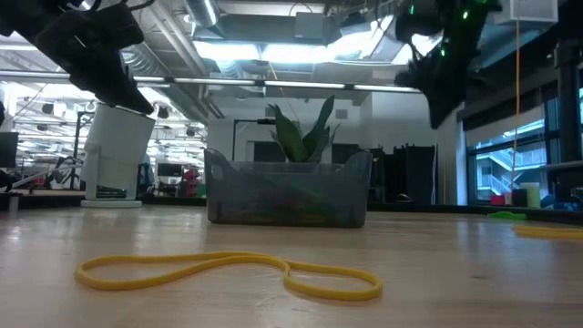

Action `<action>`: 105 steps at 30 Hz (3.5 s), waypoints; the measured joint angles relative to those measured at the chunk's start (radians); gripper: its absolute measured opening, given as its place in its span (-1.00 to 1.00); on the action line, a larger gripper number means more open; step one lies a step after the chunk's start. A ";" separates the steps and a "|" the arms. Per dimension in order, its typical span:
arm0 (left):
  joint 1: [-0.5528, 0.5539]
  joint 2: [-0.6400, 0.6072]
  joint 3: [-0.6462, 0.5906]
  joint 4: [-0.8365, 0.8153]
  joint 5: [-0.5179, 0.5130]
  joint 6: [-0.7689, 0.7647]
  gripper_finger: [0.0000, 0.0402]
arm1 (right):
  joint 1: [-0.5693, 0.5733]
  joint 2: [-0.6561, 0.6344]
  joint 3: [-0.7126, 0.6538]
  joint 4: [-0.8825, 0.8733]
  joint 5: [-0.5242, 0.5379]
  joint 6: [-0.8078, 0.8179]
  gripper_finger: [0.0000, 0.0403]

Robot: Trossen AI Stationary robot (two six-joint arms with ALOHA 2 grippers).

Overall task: Pick and place rubber bands into bin
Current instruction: Put the green rubber band into the black bin

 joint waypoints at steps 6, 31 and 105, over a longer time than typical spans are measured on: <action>0.000 -0.027 -0.002 0.000 0.000 0.048 -0.99 | -0.189 0.075 -0.022 -0.104 -0.137 -0.022 -0.91; 0.000 -0.026 -0.002 0.002 0.016 -0.119 -0.99 | -0.575 0.239 -0.382 0.151 -0.196 -0.192 -0.19; 0.180 -0.342 -0.371 0.599 0.305 0.179 -0.99 | 0.394 0.483 0.485 0.269 -0.231 -0.273 -1.00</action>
